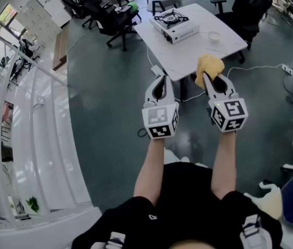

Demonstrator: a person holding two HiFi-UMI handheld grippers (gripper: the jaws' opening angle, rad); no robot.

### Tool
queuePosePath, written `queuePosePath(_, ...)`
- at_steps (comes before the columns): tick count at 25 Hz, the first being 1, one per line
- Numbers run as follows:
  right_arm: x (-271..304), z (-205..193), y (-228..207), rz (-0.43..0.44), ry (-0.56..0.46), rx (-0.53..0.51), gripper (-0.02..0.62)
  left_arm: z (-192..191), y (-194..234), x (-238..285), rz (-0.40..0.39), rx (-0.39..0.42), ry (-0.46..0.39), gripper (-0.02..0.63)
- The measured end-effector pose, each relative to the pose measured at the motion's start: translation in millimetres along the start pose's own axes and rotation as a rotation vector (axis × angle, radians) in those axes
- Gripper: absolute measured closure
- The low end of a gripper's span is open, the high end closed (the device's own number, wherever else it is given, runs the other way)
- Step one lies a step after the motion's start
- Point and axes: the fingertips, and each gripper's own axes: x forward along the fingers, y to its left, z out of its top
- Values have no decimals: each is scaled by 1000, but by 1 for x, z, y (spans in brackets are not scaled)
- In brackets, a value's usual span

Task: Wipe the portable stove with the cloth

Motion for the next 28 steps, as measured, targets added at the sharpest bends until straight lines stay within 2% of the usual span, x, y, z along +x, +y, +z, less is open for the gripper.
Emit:
queuePosePath(4,0,6,-6,7,-5,-15,560,-1,-10,6,-17,8,8,613)
queuePosePath(8,-2,9,-19,-34,-8,52,558,6,-17,10,-19,11,1,614)
queuePosePath(16,0,16,-36,-50,3,30,557,18,-23,20,-40,-20,-36,614)
queuePosePath(23,18,22,-29,-31,14,16,557,11,10,26,16,-5,3,612)
queuePosePath(28,31,38,-29,-23,9,-15,557,23,29,38,33,-43,-12,612)
